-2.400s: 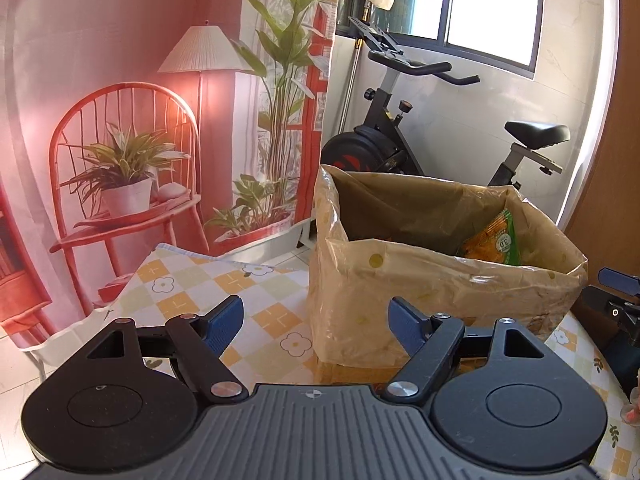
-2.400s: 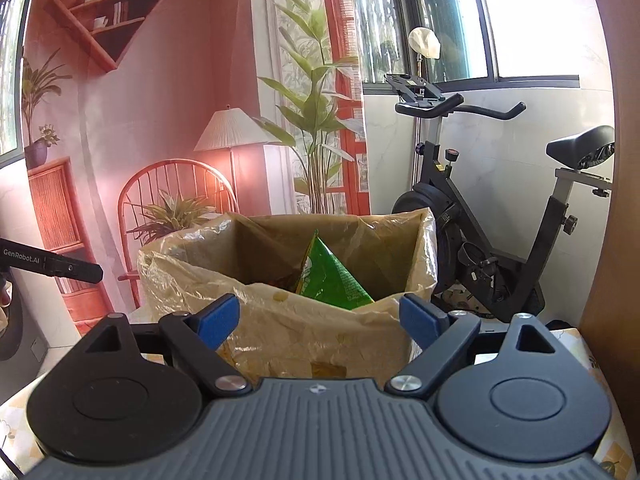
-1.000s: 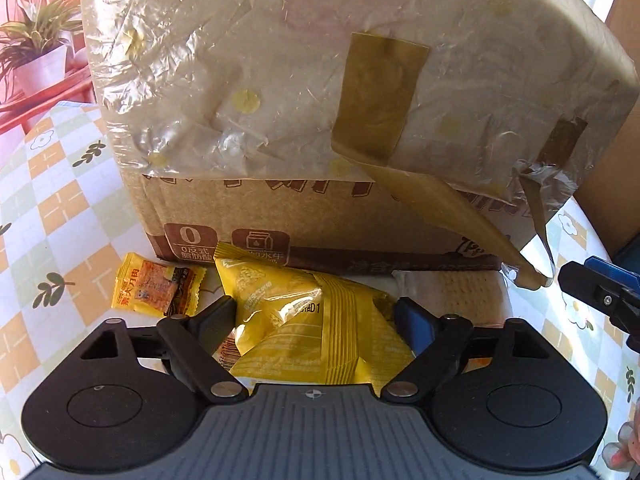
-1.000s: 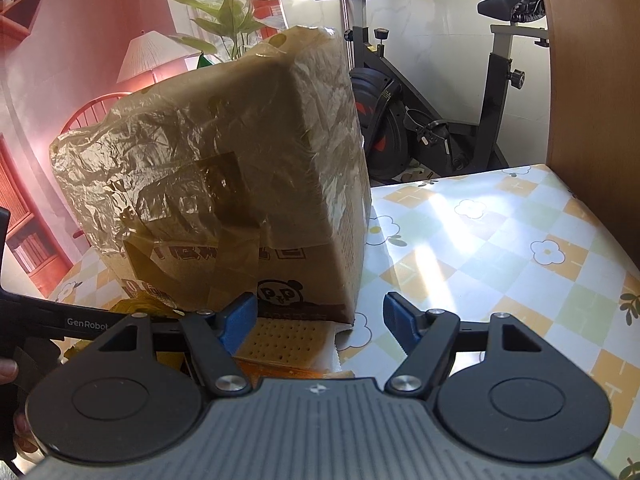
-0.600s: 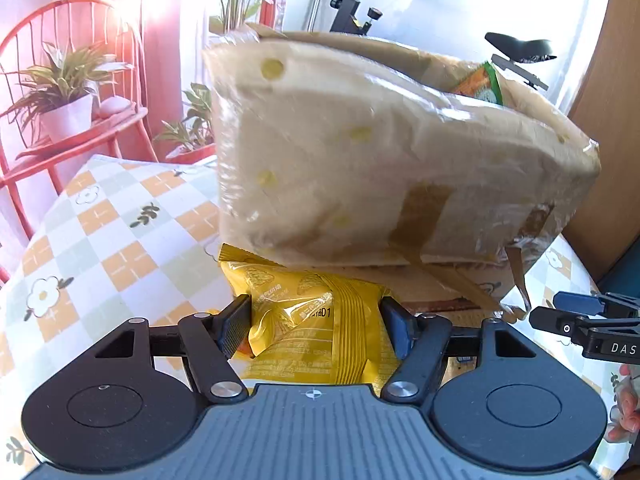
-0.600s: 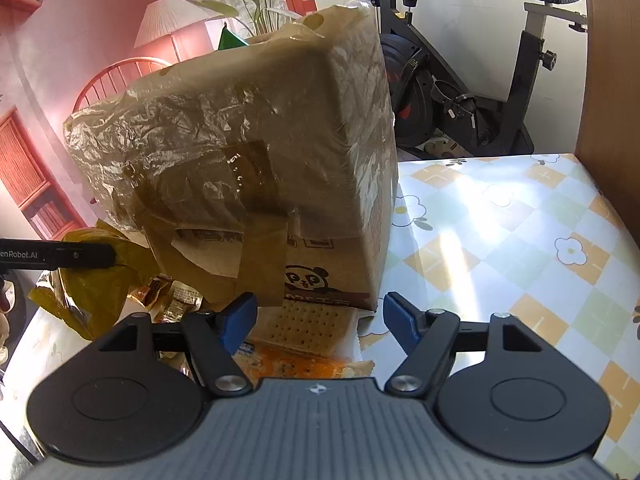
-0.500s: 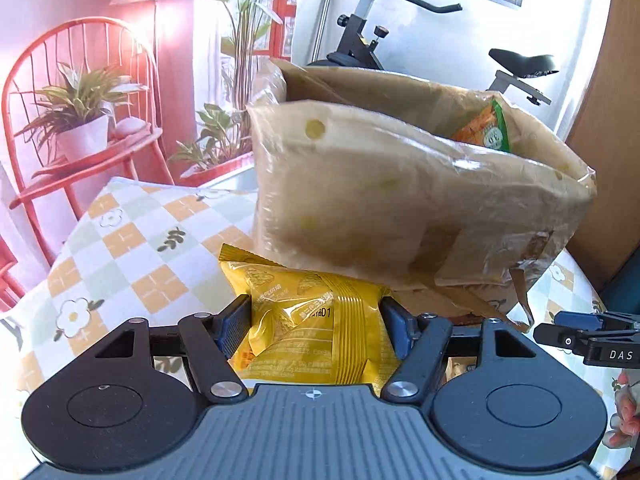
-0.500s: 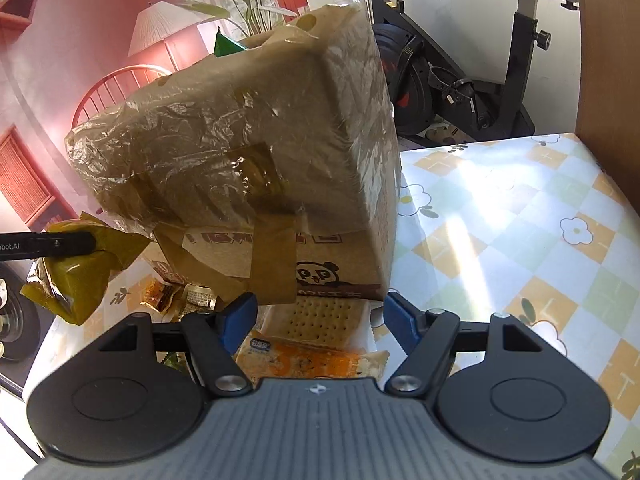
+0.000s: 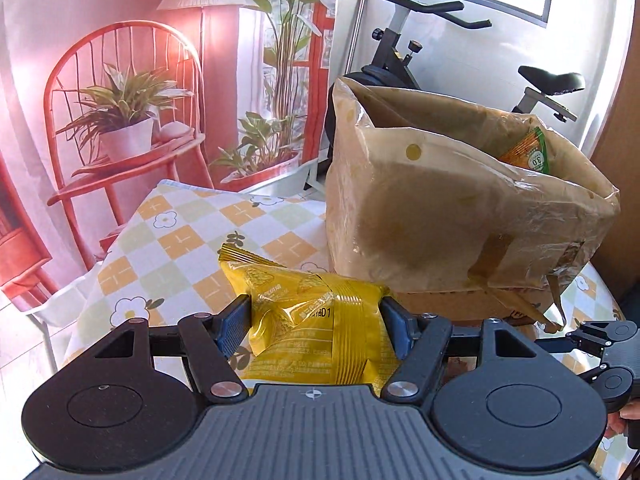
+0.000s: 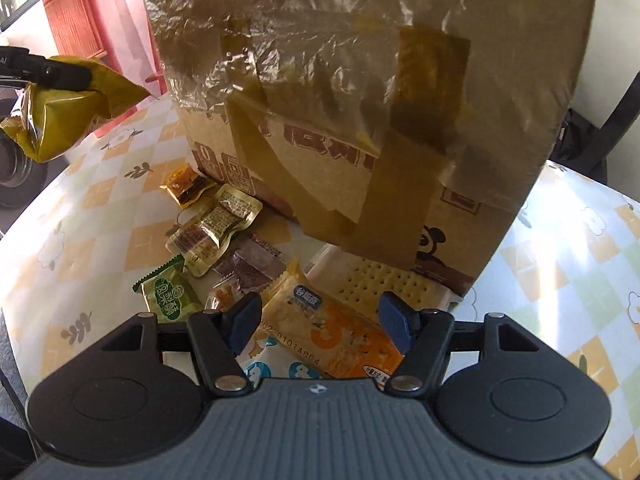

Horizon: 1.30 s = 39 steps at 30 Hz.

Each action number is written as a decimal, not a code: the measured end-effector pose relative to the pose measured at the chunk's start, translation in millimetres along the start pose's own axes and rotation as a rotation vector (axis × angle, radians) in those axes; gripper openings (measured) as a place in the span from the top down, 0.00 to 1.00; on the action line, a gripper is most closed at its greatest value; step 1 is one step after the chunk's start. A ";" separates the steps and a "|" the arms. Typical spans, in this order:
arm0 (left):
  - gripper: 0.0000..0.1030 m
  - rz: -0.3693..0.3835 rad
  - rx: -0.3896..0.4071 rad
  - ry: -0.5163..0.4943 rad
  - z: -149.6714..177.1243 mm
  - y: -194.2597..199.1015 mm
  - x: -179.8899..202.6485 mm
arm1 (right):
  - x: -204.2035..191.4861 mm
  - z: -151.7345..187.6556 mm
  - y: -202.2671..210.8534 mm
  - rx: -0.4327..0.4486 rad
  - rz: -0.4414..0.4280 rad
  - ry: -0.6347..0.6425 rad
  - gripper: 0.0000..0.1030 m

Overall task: Organize snacks
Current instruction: 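Grasp the orange-printed biscuit packet with the right tool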

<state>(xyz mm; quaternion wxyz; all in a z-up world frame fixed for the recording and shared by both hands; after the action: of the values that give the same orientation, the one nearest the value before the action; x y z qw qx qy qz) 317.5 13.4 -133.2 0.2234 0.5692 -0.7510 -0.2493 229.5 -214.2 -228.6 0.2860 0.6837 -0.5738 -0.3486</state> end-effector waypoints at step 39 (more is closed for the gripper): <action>0.30 0.069 -0.014 0.002 28.7 -7.2 15.7 | 23.6 27.8 35.3 0.050 0.071 -0.133 0.62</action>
<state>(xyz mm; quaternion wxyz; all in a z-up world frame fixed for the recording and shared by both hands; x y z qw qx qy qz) 301.2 0.0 -159.1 0.2367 0.5416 -0.7682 -0.2461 188.8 -243.4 -220.7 0.2424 0.6452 -0.6239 -0.3684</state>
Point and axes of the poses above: each gripper's, at about its wrist camera, not at the fingertips, and y roughly against the way its jaws point, x to its right, z to its underside, the point moved 9 cm from there along -y, roughly the way its jaws point, and after that the axes turned 5 degrees about x, right-handed, at the moved point
